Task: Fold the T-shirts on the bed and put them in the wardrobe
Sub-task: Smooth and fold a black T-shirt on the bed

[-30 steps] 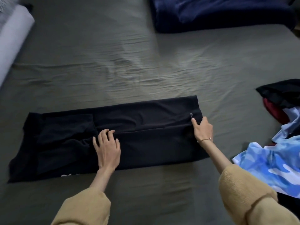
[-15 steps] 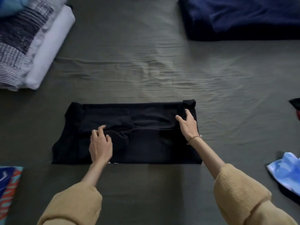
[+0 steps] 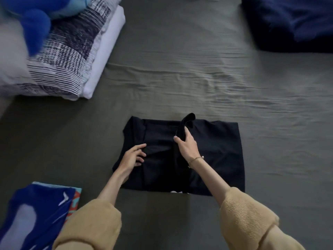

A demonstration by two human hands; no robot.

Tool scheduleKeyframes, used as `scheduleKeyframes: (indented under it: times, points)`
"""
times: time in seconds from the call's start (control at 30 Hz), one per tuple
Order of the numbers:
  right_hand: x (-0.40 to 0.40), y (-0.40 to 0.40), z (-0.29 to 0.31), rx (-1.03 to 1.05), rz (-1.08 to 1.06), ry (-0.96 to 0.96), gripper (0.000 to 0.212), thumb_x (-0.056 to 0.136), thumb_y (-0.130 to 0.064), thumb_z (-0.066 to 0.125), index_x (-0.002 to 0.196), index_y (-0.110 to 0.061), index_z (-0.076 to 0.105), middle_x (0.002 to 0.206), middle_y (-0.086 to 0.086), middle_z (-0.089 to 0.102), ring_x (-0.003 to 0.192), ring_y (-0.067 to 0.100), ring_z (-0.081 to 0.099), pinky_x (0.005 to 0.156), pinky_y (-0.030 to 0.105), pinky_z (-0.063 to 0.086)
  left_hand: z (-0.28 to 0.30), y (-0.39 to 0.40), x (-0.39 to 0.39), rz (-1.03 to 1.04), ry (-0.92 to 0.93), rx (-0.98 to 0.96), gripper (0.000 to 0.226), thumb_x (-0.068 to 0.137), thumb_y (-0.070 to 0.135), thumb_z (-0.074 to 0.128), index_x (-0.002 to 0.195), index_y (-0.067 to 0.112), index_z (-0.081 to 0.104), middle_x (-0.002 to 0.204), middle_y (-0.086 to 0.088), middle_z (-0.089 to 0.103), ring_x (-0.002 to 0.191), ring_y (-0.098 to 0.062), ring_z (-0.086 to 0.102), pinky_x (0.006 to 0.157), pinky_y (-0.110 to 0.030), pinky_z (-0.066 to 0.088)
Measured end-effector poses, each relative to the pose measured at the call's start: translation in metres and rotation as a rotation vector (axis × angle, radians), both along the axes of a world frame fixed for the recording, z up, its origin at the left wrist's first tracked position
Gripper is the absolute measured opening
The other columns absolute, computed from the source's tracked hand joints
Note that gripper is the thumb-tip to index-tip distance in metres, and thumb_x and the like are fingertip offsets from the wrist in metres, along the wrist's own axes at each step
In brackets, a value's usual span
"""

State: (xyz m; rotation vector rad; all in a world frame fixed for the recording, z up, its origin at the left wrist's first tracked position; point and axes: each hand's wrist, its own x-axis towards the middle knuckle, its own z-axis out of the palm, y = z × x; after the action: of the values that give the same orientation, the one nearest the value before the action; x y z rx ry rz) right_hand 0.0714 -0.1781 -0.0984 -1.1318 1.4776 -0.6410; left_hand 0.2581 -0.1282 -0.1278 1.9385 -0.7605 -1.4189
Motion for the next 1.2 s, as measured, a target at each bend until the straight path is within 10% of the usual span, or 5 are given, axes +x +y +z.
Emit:
scheduleKeyframes:
  times: [0.17,0.5,0.7,0.93,1.2]
  points:
    - [0.061,-0.001,-0.002,-0.014,0.081,0.051,0.065,0.095,-0.014,0.050,0.150,-0.022,0.017,0.128,0.016,0.057,0.112,0.030,0.055,0.075,0.016,0.036,-0.003,-0.010,0.024,0.075,0.204,0.012,0.037,0.102,0.030,0.031,0.123,0.021,0.060,0.079,0.001,0.052,0.063,-0.009,0.044,0.063,-0.023,0.036]
    - [0.132,0.006,-0.027,0.125,0.277,0.145,0.072,0.091,-0.036,0.050,0.150,-0.025,0.012,0.110,0.017,0.064,0.091,0.031,0.066,0.089,0.039,0.051,-0.014,-0.017,0.035,0.177,0.333,0.032,0.040,0.091,0.056,0.043,0.113,0.027,0.059,0.103,0.003,0.066,0.095,-0.012,0.063,0.087,-0.033,0.049]
    - [0.112,0.006,-0.024,0.125,0.189,-0.019,0.044,0.095,-0.016,0.040,0.138,-0.012,0.043,0.080,0.009,0.063,0.062,0.021,0.063,0.069,0.031,0.055,-0.021,-0.017,0.030,0.217,-0.171,-0.077,0.027,0.083,0.037,0.066,0.098,0.015,0.069,0.094,-0.002,0.070,0.098,-0.026,0.064,0.080,-0.029,0.049]
    - [0.042,0.005,-0.030,-0.362,0.170,0.525,0.033,0.084,-0.007,0.052,0.117,-0.013,0.057,0.113,0.002,0.055,0.105,0.019,0.054,0.082,0.034,0.045,-0.007,-0.008,0.008,-0.032,-1.079,-0.143,0.030,0.096,0.022,0.047,0.125,0.012,0.049,0.123,-0.008,0.053,0.110,-0.026,0.051,0.082,-0.039,0.042]
    - [-0.045,0.020,-0.056,-0.156,-0.251,0.847,0.042,0.095,-0.028,0.047,0.133,-0.012,0.042,0.146,0.013,0.030,0.134,0.028,0.025,0.108,0.044,0.019,-0.033,0.008,-0.062,-0.684,-0.936,-0.385,0.065,0.090,0.051,0.001,0.148,0.023,-0.001,0.157,0.005,-0.002,0.145,-0.010,-0.005,0.115,-0.048,-0.005]
